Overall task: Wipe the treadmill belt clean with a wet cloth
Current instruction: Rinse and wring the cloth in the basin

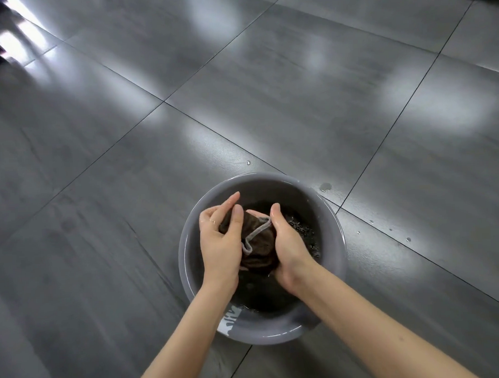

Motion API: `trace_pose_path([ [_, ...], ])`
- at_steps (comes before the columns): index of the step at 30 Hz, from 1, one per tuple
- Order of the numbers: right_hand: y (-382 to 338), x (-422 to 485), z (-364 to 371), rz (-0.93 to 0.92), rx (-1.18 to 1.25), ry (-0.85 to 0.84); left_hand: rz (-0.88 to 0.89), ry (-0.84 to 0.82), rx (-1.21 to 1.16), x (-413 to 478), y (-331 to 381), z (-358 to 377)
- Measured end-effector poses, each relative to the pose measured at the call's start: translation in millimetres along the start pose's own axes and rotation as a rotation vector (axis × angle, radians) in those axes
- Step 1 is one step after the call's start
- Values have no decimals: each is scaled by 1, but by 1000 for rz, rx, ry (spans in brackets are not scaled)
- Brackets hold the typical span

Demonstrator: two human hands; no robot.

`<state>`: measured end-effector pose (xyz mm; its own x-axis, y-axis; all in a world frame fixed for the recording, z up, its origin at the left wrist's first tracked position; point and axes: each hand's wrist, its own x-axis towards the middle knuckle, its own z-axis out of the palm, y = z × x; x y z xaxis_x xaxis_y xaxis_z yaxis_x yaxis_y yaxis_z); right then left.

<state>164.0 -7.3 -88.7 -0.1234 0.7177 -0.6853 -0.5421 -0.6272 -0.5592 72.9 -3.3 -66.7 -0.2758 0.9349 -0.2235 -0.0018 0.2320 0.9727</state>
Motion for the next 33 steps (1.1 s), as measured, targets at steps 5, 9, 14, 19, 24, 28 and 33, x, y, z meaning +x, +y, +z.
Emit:
trace_pose_path([
  [5,14,-11,17,-372,-448,214,-52,-75,-134,-19,10,18],
  [9,10,-7,15,-550,-541,386,-138,-25,-265,-18,19,26],
  [14,13,-2,17,-598,-663,389,-215,94,-268,-13,19,28],
  [19,13,-5,17,-612,-651,417,-301,184,-217,-8,19,28],
  [24,14,-9,17,-612,-696,442,-345,192,-202,-6,17,27],
  [28,15,-7,15,-662,-775,438,-346,196,-205,-5,15,27],
  [33,19,-9,7,-617,-737,274,-292,186,-191,-2,12,22],
])
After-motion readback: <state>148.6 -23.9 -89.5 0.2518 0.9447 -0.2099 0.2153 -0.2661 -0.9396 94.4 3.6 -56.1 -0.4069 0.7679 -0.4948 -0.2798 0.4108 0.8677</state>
